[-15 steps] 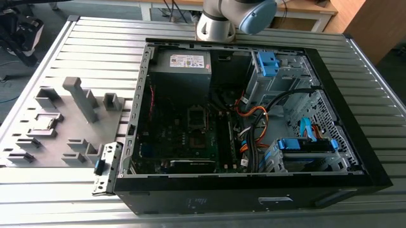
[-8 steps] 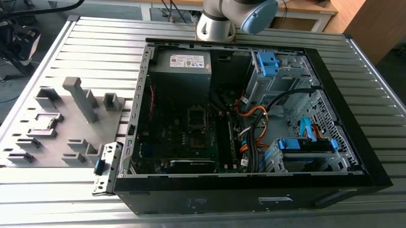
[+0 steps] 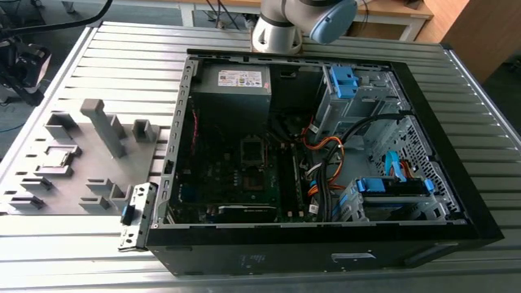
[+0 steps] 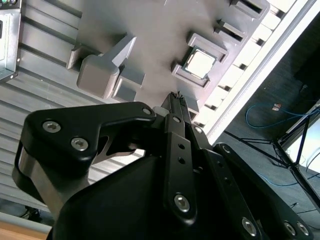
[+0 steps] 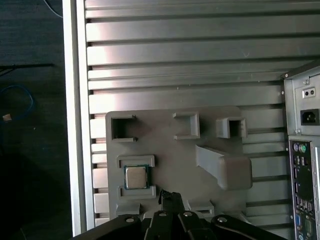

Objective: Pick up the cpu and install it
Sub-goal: 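Reach for the cpu, then pick up the cpu and move it towards the insertion slot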

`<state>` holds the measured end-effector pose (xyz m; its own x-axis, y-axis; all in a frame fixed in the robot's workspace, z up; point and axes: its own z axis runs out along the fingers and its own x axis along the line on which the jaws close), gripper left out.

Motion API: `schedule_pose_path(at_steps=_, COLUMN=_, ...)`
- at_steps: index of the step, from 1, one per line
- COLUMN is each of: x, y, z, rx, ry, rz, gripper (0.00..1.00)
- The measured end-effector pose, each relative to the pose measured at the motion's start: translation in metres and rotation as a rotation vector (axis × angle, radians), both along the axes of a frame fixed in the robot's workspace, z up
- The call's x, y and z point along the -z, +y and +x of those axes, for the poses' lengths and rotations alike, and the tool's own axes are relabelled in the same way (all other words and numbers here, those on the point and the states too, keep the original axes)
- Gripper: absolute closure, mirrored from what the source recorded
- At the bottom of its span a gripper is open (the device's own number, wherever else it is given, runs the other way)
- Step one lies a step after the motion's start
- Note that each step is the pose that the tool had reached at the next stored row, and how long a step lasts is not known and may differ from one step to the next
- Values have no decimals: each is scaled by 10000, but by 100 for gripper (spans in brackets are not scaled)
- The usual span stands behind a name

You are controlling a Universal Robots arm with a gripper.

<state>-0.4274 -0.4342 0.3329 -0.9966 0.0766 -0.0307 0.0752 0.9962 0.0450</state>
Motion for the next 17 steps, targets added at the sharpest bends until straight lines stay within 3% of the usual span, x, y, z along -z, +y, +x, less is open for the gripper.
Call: schedule_pose_path(at_steps=17, x=7, y=-1, z=-10, rx=-10, ry=4, rz=-3, gripper=89)
